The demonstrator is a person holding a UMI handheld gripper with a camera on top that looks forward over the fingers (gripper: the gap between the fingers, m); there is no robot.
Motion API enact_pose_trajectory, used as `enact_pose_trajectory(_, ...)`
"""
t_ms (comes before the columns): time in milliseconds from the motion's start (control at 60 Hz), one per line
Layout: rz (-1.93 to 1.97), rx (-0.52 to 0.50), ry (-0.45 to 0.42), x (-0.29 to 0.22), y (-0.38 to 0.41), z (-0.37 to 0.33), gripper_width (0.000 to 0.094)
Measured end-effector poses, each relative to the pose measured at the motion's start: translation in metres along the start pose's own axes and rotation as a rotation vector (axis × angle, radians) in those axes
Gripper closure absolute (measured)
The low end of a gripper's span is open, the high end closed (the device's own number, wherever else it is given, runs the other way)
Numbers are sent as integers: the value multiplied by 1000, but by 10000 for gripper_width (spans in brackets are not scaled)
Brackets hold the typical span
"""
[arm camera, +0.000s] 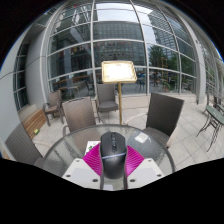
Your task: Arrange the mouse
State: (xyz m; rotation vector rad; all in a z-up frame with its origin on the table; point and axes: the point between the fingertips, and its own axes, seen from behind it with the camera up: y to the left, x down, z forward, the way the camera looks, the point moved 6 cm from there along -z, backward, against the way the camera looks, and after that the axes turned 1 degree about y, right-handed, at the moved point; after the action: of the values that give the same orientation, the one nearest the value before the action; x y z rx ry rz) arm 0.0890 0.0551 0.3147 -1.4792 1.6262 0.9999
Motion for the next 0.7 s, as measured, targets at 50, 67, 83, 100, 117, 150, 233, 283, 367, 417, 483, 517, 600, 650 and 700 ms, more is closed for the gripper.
enact_pose_trajectory(50,4,-39,-6,9,28,-15,672)
enact_pose_trajectory(67,0,-50,1,5,34,-12,672)
enact_pose_trajectory(83,-6,-58,4,9,42,-13,673)
enact_pose_trajectory(100,-13,-64,9,14,49,-13,673)
enact_pose_trajectory(117,-20,-69,15,20,57,-14,673)
enact_pose_trajectory(150,-26,-82,35,35,74,-12,674)
enact_pose_trajectory(233,-36,-108,119,88,104,-1,674)
enact_pose_trajectory(283,-52,-95,174,118,111,12,674)
enact_pose_trajectory(367,-56,-65,243,182,111,23,673)
enact_pose_trajectory(417,-56,-53,298,211,112,34,673)
enact_pose_trajectory(483,-55,-36,353,245,111,43,674)
enact_pose_trajectory(517,-61,-29,377,258,109,44,674)
enact_pose_trajectory(600,-57,-14,406,288,110,48,673)
enact_pose_trajectory(650,-61,-11,422,298,113,47,672)
enact_pose_trajectory(700,-85,1,410,306,114,49,657)
